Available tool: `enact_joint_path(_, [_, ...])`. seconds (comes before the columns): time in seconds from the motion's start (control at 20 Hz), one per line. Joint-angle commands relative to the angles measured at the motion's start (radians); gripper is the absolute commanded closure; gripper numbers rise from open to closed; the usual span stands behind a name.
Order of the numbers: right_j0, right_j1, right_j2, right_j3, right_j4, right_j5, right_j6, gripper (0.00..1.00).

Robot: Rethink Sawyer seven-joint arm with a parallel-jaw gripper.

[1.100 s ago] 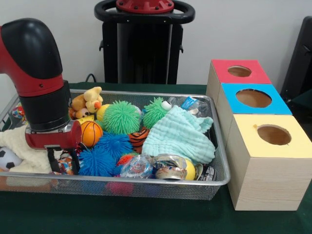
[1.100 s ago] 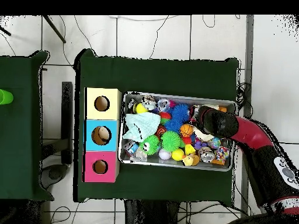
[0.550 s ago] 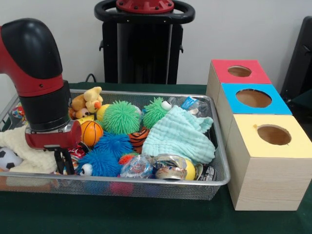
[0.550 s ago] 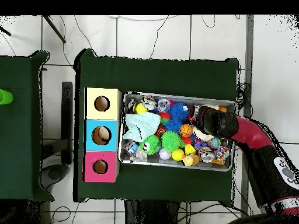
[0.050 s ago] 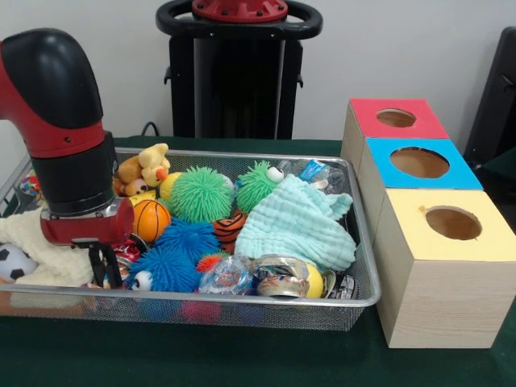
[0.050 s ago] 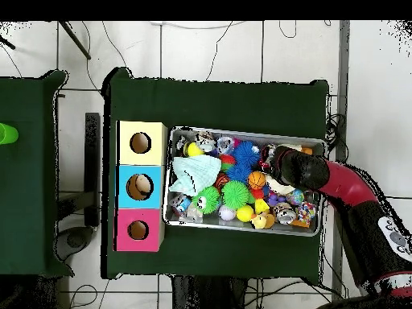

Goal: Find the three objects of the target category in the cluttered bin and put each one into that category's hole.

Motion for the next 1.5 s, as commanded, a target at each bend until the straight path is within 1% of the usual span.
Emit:
enact_joint_path(0.05, [0.059, -0.158, 0.064, -0.033, 0.058, 0.257, -0.091, 1.0])
enact_joint_path(0.2, [0.1, -0.189, 0.058, -0.121, 0.089, 0.391, -0.088, 1.0])
enact_joint_path(0.4, [0.137, -0.193, 0.049, -0.204, 0.1, 0.489, -0.073, 1.0])
enact_joint_path(0.55, [0.158, -0.185, 0.043, -0.245, 0.104, 0.513, -0.052, 1.0])
enact_joint_path(0.8, [0.205, -0.152, 0.025, -0.33, 0.105, 0.544, -0.014, 1.0])
enact_joint_path(0.9, [0.223, -0.147, 0.011, -0.344, 0.103, 0.543, 0.002, 1.0])
enact_joint_path(1.05, [0.253, -0.164, -0.021, -0.301, 0.098, 0.492, 0.059, 1.0])
enact_joint_path(1.15, [0.287, -0.183, -0.053, -0.25, 0.089, 0.441, 0.13, 1.0])
enact_joint_path(1.35, [0.39, -0.231, -0.129, -0.164, 0.086, 0.368, 0.307, 1.0])
enact_joint_path(1.5, [0.466, -0.282, -0.187, -0.104, 0.108, 0.333, 0.426, 1.0])
